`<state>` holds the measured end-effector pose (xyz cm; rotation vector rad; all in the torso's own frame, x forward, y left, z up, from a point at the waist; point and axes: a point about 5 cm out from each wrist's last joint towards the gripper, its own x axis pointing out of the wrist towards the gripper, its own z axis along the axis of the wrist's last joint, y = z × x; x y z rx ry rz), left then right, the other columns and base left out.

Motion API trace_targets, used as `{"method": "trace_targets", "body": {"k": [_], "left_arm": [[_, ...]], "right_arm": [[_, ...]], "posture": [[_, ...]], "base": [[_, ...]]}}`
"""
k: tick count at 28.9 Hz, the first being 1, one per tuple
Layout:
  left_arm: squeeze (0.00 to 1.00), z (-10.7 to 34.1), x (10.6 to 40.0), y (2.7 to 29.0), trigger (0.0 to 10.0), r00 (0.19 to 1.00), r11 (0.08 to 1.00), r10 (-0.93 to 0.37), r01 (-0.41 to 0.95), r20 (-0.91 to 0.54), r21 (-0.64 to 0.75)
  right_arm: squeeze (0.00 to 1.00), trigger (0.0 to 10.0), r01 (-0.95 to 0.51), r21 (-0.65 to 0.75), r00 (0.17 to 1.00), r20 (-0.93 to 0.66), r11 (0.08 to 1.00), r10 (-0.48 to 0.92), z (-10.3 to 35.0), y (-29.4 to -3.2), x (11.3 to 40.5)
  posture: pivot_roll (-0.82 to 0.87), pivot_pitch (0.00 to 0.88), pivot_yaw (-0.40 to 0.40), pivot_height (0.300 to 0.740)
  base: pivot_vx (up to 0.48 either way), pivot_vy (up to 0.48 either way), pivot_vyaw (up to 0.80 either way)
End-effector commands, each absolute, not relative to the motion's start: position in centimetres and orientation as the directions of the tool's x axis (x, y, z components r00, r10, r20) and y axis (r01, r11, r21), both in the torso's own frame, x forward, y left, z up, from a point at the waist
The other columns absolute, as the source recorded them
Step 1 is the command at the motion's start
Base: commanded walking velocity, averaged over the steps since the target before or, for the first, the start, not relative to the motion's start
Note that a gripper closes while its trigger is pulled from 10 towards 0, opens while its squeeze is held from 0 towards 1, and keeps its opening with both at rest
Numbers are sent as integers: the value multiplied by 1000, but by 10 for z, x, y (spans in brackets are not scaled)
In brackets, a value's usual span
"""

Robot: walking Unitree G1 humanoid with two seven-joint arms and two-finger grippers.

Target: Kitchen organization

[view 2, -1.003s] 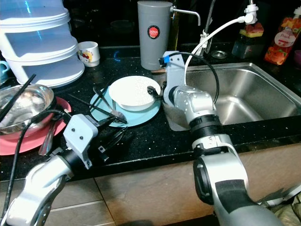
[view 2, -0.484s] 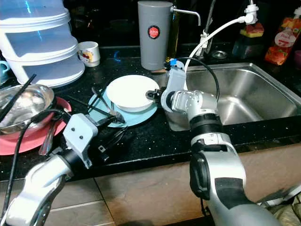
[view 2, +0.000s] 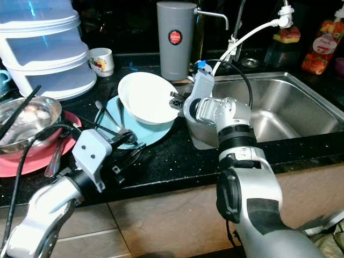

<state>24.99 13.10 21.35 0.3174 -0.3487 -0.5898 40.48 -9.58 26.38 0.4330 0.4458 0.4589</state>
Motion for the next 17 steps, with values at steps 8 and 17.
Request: {"method": "trace_targets", "body": {"k": [8, 17], "left_arm": [[0, 213, 250, 130, 10000, 776, 787, -589, 488, 225, 378], [0, 212, 251, 130, 10000, 777, 785, -590, 490, 219, 379]], "right_arm": [[0, 10000, -297, 455, 795, -369, 840, 481, 252, -97, 405], [0, 10000, -291, 420, 789, -403, 860, 463, 245, -97, 404]], "posture": [[35, 71, -33, 740], [37, 72, -33, 740]], "base": [[0, 0, 0], [0, 0, 0]]}}
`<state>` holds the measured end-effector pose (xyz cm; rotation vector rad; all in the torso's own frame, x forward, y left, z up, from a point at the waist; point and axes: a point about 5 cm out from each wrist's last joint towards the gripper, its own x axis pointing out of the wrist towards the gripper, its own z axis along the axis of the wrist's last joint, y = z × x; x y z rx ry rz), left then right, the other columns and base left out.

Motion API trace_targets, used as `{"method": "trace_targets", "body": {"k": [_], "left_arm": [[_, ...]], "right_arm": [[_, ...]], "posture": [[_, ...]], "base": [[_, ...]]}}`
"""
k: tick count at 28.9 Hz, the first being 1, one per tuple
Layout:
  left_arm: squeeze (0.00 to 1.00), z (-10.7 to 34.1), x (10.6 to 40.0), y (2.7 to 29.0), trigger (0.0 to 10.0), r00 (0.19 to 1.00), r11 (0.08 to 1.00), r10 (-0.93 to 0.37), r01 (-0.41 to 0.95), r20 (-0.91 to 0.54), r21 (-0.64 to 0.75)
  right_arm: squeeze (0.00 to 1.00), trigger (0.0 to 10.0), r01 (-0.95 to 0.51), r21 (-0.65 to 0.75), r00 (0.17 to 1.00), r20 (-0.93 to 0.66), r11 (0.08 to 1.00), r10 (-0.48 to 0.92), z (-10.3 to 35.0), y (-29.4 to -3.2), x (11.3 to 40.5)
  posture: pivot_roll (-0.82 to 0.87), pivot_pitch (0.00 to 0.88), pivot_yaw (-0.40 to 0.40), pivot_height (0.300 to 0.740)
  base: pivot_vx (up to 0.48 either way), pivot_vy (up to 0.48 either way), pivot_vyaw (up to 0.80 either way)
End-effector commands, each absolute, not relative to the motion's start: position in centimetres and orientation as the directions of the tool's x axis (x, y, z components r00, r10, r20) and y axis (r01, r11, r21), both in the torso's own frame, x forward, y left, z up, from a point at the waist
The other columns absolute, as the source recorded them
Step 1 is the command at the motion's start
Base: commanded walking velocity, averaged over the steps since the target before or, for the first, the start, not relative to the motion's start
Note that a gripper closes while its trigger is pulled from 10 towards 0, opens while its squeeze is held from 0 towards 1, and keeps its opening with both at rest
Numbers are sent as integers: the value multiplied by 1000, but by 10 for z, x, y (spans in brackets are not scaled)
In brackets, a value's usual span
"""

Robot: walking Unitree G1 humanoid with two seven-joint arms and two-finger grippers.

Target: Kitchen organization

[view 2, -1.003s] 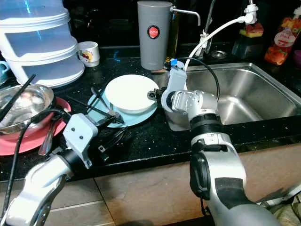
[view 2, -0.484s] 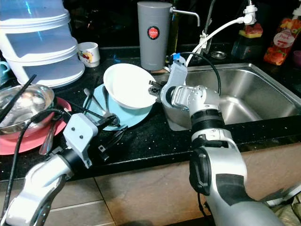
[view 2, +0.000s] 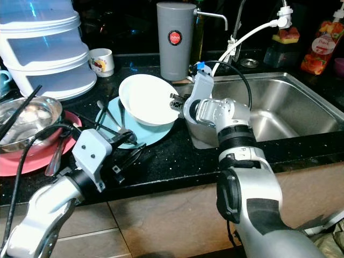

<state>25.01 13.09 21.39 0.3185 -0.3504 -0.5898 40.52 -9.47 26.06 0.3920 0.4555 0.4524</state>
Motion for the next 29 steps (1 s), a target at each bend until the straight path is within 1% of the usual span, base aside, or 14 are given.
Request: {"method": "trace_targets", "body": {"k": [1, 2, 3, 6, 7, 9, 10, 18, 23, 29], "left_arm": [[0, 212, 251, 130, 10000, 777, 785, -591, 490, 219, 379], [0, 212, 251, 130, 10000, 777, 785, -591, 490, 219, 379], [0, 212, 251, 130, 10000, 776, 784, -591, 490, 219, 380], [0, 212, 251, 130, 10000, 776, 784, -591, 490, 219, 380], [0, 212, 251, 130, 10000, 776, 784, -592, 491, 219, 380], [0, 212, 251, 130, 10000, 775, 783, -592, 491, 218, 381], [0, 212, 251, 130, 10000, 775, 783, -593, 491, 219, 381], [0, 212, 251, 130, 10000, 775, 784, -592, 490, 221, 380], [0, 214, 250, 130, 10000, 774, 785, -591, 488, 226, 382], [0, 213, 250, 129, 10000, 772, 783, -594, 491, 226, 381]], "right_arm": [[0, 10000, -290, 422, 789, -404, 859, 464, 245, -97, 404], [0, 10000, -290, 422, 789, -404, 859, 464, 245, -97, 404], [816, 10000, -292, 424, 787, -402, 857, 467, 245, -97, 404], [816, 10000, -294, 423, 787, -401, 857, 468, 245, -97, 404], [584, 10000, -298, 413, 789, -401, 861, 466, 245, -97, 404], [584, 10000, -298, 410, 789, -402, 862, 464, 245, -97, 404], [0, 10000, -300, 405, 789, -404, 864, 463, 244, -97, 404], [0, 10000, -309, 401, 789, -398, 862, 468, 247, -96, 405], [0, 10000, -330, 420, 801, -348, 845, 486, 260, -95, 406], [0, 10000, -347, 391, 813, -328, 852, 481, 266, -97, 407]], "posture": [[37, 72, -33, 740], [37, 72, -33, 740], [37, 70, -32, 740], [37, 70, -32, 740], [35, 70, -31, 740], [35, 70, -31, 740], [35, 70, -31, 740], [37, 62, -34, 740], [37, 56, -35, 740], [36, 56, -34, 740]], "base": [[0, 0, 0], [0, 0, 0], [0, 0, 0], [0, 0, 0], [0, 0, 0], [0, 0, 0], [0, 0, 0], [0, 0, 0], [0, 0, 0], [0, 0, 0]]}}
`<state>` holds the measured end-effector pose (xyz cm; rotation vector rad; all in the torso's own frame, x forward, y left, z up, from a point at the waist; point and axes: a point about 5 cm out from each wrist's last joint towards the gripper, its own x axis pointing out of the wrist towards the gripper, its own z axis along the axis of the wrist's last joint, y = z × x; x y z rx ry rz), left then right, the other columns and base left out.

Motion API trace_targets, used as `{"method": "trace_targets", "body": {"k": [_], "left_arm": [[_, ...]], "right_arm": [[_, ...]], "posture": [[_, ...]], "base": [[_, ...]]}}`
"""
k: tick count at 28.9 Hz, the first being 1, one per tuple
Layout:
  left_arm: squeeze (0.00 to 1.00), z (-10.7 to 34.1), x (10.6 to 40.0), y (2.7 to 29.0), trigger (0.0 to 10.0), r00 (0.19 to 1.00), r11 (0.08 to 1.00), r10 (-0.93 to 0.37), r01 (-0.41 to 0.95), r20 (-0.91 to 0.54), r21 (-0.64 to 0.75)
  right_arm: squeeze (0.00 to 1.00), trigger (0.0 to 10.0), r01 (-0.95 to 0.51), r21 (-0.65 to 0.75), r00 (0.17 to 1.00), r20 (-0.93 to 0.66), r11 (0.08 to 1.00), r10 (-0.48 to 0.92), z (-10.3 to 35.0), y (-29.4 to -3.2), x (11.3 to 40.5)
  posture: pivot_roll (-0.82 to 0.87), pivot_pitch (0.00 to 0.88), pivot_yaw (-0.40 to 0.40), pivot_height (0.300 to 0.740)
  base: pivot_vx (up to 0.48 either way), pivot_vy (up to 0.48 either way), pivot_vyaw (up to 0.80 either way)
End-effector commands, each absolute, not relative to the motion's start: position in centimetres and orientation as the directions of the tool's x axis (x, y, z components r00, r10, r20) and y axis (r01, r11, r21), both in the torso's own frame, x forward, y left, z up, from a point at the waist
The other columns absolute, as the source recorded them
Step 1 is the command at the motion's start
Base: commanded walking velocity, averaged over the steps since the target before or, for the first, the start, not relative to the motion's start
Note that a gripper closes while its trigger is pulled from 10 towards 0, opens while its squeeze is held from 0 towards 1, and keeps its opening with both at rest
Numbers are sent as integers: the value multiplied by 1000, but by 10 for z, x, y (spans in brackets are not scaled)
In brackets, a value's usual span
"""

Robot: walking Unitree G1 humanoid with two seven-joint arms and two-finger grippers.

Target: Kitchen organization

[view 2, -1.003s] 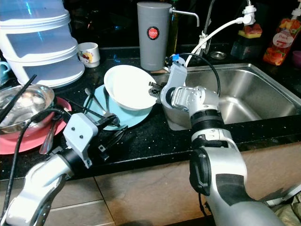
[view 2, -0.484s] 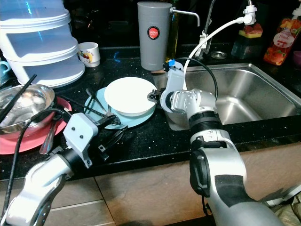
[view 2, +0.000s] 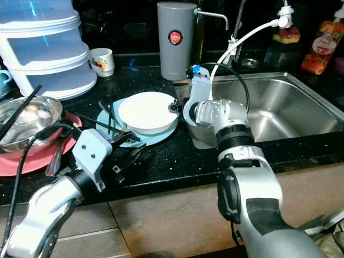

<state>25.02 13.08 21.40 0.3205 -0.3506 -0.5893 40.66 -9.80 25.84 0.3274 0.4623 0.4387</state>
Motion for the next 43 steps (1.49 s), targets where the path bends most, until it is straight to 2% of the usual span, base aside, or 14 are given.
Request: {"method": "trace_targets", "body": {"k": [1, 15, 16, 17, 18, 19, 21, 36, 39, 41, 43], "left_arm": [[0, 214, 250, 129, 10000, 772, 783, -594, 491, 226, 381], [0, 214, 250, 128, 10000, 772, 783, -594, 490, 225, 382], [0, 214, 250, 128, 10000, 772, 783, -594, 491, 225, 383], [0, 214, 250, 128, 10000, 772, 783, -594, 491, 225, 383], [0, 214, 249, 128, 10000, 772, 783, -594, 491, 226, 382], [0, 214, 249, 128, 10000, 772, 783, -594, 491, 226, 382], [0, 214, 249, 128, 10000, 772, 784, -593, 490, 227, 382], [0, 215, 251, 129, 10000, 774, 785, -591, 488, 228, 382], [0, 215, 251, 129, 10000, 773, 786, -591, 487, 230, 381], [0, 215, 252, 129, 10000, 773, 787, -590, 487, 232, 379], [0, 215, 252, 129, 10000, 773, 787, -590, 488, 232, 378]], "right_arm": [[0, 10000, -349, 390, 813, -326, 852, 483, 267, -97, 407], [0, 10000, -396, 394, 803, -289, 829, 521, 275, -93, 405], [0, 5882, -399, 397, 802, -286, 826, 525, 275, -93, 405], [0, 5882, -401, 399, 801, -285, 825, 527, 276, -93, 405], [0, 3059, -402, 401, 800, -283, 823, 529, 276, -93, 405], [0, 2588, -404, 402, 799, -282, 822, 531, 276, -93, 405], [0, 157, -407, 405, 798, -280, 819, 534, 276, -93, 405], [0, 0, -406, 424, 795, -272, 809, 542, 276, -92, 405], [0, 0, -402, 487, 783, -255, 775, 567, 280, -93, 404], [0, 0, -391, 588, 772, -210, 708, 600, 288, -94, 404], [0, 0, -386, 620, 772, -189, 683, 607, 291, -96, 404]], "posture": [[36, 56, -34, 740], [37, 59, -33, 740], [35, 59, -32, 740], [35, 59, -32, 740], [36, 60, -33, 740], [36, 60, -33, 740], [36, 62, -34, 740], [37, 64, -34, 740], [37, 66, -33, 740], [37, 66, -33, 740], [37, 70, -32, 740]], "base": [[0, 0, 0], [0, 0, 0], [0, 0, 0], [0, 0, 0], [0, 0, 0], [0, 0, 0], [0, 0, 0], [0, 0, 0], [0, 0, 0], [0, 0, 0], [0, 0, 0]]}}
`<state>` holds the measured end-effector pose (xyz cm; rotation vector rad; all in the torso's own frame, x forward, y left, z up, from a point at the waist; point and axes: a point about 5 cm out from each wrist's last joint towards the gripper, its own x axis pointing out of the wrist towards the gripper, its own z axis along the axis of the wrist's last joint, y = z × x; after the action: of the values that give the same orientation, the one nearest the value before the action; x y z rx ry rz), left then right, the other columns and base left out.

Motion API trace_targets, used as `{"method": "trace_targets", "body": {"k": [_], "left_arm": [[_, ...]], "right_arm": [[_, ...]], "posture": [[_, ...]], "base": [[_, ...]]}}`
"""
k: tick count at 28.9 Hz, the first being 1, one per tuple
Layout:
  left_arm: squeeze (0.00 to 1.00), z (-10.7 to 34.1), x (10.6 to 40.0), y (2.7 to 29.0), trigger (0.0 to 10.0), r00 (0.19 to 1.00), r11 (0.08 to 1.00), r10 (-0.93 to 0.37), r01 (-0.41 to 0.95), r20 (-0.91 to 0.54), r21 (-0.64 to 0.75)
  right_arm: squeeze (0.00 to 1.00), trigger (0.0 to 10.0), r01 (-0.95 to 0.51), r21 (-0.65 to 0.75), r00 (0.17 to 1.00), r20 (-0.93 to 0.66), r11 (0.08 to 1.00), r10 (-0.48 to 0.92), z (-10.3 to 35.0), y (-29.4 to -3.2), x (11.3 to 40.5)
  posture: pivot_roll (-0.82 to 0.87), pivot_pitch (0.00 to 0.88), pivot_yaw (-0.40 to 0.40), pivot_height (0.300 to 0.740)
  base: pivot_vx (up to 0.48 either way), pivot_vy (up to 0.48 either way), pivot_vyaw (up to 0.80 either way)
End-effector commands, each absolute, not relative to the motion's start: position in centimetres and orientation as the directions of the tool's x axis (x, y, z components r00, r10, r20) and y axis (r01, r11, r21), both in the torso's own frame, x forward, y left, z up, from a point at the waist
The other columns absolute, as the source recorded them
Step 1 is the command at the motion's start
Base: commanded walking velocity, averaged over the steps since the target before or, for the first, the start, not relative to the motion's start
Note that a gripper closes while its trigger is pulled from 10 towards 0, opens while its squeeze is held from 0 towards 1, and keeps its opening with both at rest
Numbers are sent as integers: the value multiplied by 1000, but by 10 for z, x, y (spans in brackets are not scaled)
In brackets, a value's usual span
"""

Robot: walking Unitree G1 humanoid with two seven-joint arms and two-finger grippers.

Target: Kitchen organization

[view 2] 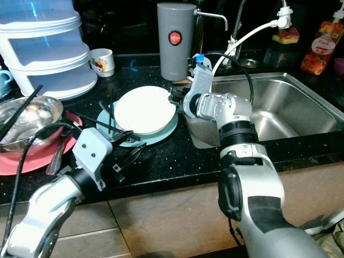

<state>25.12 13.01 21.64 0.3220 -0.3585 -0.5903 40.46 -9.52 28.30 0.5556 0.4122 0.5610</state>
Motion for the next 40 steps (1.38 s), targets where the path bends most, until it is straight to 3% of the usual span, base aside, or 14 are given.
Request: {"method": "trace_targets", "body": {"k": [1, 10, 13, 15, 18, 19, 23, 28, 33, 36, 40], "left_arm": [[0, 215, 252, 129, 10000, 772, 787, -591, 489, 232, 378], [0, 216, 252, 129, 10000, 770, 785, -594, 492, 233, 377], [0, 217, 252, 129, 10000, 770, 785, -594, 492, 234, 376], [0, 217, 252, 129, 10000, 770, 785, -594, 491, 234, 377], [0, 216, 253, 128, 10000, 774, 787, -590, 486, 232, 380], [0, 216, 253, 128, 10000, 774, 787, -590, 486, 232, 380], [0, 218, 257, 127, 10000, 791, 801, -563, 450, 240, 395], [0, 221, 262, 129, 10000, 808, 821, -528, 406, 264, 401], [0, 227, 268, 132, 10000, 829, 853, -474, 350, 296, 387], [0, 232, 273, 134, 10000, 842, 880, -429, 309, 326, 360], [0, 236, 274, 130, 10000, 827, 881, -440, 321, 351, 348]], "right_arm": [[0, 0, -377, 661, 776, -158, 649, 611, 297, -99, 405], [0, 0, -365, 721, 842, -14, 589, 540, 322, -135, 410], [0, 0, -294, 639, 922, -4, 710, 386, 325, -162, 415], [0, 0, -257, 620, 945, 2, 742, 326, 326, -171, 416], [0, 0, -130, 492, 988, -10, 861, 155, 321, -193, 417], [0, 0, -130, 492, 988, -10, 861, 155, 321, -193, 417], [0, 314, 1, 237, 1000, 29, 972, -8, 314, -207, 415], [0, 1020, 63, 102, 995, 69, 993, -70, 309, -211, 413], [0, 706, 121, 19, 988, 92, 992, -122, 300, -216, 411], [0, 0, 194, -70, 974, 131, 979, -184, 293, -220, 408], [0, 510, 227, -144, 962, 187, 963, -199, 291, -222, 406]], "posture": [[38, 71, -31, 740], [37, 74, -29, 740], [39, 77, -31, 740], [39, 77, -31, 740], [41, 75, -34, 740], [41, 75, -34, 740], [40, 74, -29, 740], [39, 74, -26, 740], [36, 79, -19, 740], [30, 79, -10, 740], [27, 80, -10, 740]], "base": [[0, 0, 0], [0, 0, 0], [0, 0, 0], [0, 0, 0], [0, 0, 0], [0, 0, 0], [0, 0, 0], [0, 0, 0], [0, 0, 0], [0, 0, 0], [0, 0, 0]]}}
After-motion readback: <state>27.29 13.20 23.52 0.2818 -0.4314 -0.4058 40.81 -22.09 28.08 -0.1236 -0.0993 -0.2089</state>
